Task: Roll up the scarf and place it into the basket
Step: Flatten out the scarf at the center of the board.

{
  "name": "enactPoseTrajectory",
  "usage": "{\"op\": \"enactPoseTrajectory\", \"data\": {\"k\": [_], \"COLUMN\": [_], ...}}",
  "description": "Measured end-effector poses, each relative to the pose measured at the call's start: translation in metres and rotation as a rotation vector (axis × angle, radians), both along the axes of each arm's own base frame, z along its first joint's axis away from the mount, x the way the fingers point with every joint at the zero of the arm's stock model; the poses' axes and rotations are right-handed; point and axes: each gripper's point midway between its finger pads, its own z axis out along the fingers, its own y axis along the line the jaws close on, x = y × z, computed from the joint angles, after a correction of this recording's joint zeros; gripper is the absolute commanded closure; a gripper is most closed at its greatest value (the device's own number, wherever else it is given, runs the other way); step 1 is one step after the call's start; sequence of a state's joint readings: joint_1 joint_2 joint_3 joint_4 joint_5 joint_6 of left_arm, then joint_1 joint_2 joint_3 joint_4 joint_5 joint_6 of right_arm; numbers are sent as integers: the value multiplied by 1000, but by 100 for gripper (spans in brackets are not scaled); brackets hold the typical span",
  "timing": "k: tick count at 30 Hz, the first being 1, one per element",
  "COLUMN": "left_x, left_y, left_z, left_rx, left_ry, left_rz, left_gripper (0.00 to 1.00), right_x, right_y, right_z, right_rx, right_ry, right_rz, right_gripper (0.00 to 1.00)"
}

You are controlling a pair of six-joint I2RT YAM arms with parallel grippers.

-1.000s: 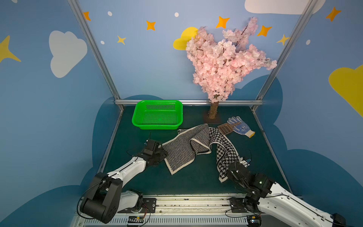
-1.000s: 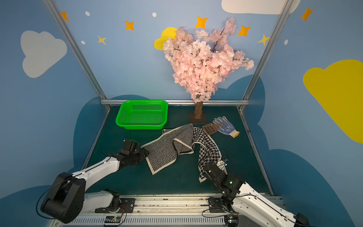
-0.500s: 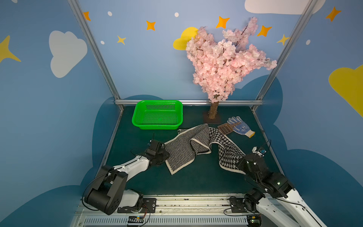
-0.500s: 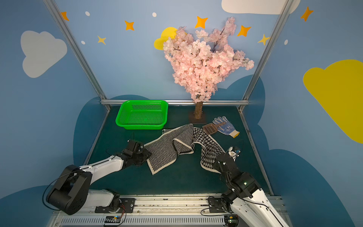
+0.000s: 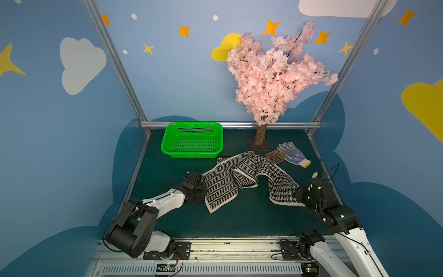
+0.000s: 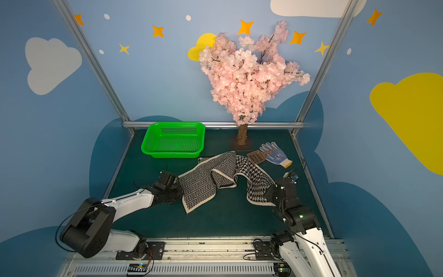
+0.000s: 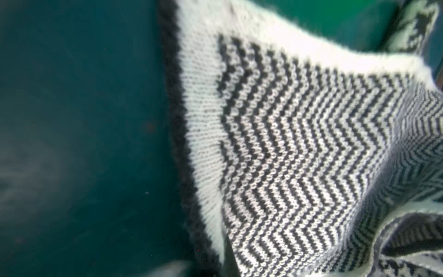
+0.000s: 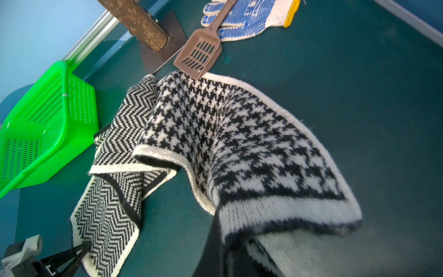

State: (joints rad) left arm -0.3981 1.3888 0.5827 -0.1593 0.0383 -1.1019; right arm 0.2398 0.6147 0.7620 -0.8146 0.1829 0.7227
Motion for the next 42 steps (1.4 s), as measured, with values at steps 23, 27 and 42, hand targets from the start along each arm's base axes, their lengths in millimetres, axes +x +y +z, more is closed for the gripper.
{"op": "enactPoseTrajectory", "data": {"k": [23,27,42], "left_x": [39,38,18], "left_y": [210,226,310], "left_z": [184,194,175], "left_rx": [393,450,527], "left_ry": [-269,-284,-191], "left_rz": [370,417,705], "left_gripper": [97,97,97], "right_x": [40,38,69], "right_y": [-118,-134,-182], "right_z": [157,146,210], "right_rx": [91,230,367], "right_ry": [-205,-206,-263], "right_rz": [-286,-344,-346], "right_gripper": [100,100,100]}}
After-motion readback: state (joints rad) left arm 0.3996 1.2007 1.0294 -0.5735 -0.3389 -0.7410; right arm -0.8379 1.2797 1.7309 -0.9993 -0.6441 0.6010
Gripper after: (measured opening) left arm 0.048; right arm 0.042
